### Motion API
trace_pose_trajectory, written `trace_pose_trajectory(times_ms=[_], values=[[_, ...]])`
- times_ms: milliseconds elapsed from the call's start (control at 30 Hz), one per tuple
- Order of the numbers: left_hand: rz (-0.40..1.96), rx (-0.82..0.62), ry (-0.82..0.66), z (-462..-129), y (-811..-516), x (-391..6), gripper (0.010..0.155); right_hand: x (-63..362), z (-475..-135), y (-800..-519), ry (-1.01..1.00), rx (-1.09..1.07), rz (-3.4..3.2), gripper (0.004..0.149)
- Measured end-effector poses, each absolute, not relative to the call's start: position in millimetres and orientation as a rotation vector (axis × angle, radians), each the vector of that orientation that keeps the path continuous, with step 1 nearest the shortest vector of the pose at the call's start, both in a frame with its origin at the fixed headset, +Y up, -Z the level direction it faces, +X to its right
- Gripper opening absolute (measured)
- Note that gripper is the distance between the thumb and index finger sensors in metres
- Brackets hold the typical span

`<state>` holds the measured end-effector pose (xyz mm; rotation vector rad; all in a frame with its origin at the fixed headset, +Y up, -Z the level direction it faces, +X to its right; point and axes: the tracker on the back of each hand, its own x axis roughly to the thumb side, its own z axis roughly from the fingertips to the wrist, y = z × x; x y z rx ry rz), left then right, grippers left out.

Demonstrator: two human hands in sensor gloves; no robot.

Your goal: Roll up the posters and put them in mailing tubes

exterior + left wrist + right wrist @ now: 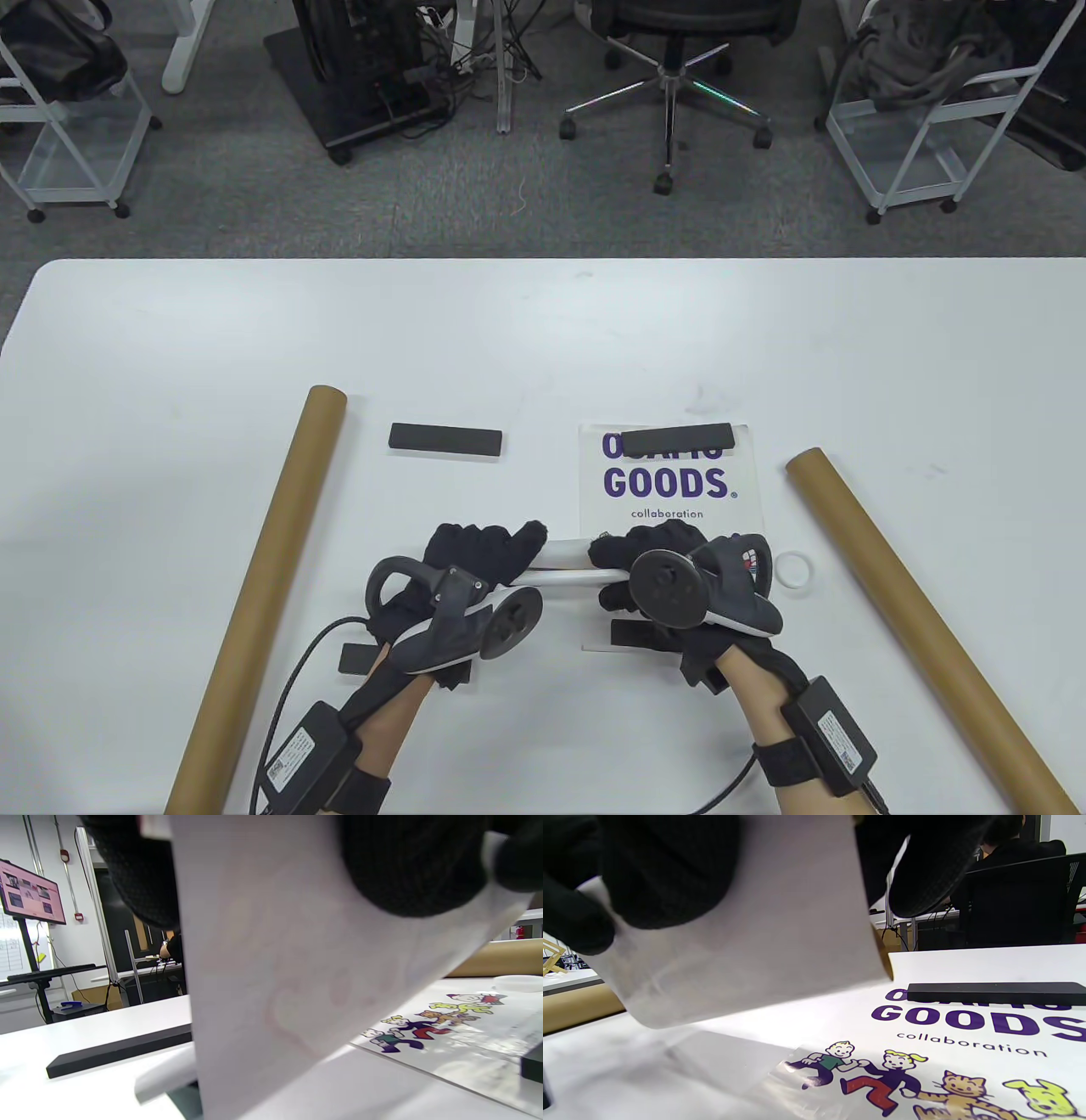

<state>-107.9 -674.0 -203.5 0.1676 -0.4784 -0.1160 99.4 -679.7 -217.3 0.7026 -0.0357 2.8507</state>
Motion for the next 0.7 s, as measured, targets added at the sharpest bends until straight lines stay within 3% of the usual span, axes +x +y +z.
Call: trace_pose_trajectory(times_ms=[133, 233, 333, 533, 700], values=[[-0.101, 0.193, -0.477, -204.6, -673.6, -108.9, 0.076, 99.6, -216.8, -678.7, -0.117, 0.688, 2.894, 0.064], [-0.106, 0.192, -0.481, -204.6, -672.6, -108.4, 0.069, 97.1, -215.3, -679.3, -0.125, 0.689, 2.936, 0.061], [-0.120, 0.160, -0.483, -203.5, -675.5, -107.6, 0.052, 95.5, -214.6, -681.6, -0.080, 0.693, 2.943, 0.055], [-0.135, 0.152, -0.471, -205.2, -676.0, -106.2, 0.049, 92.8, -215.2, -683.9, 0.106, 0.644, 2.900, 0.054], [-0.198, 0.158, -0.491, -203.5, -679.6, -102.6, 0.042, 91.5, -214.4, -687.1, 0.029, 0.658, 2.923, 0.048]])
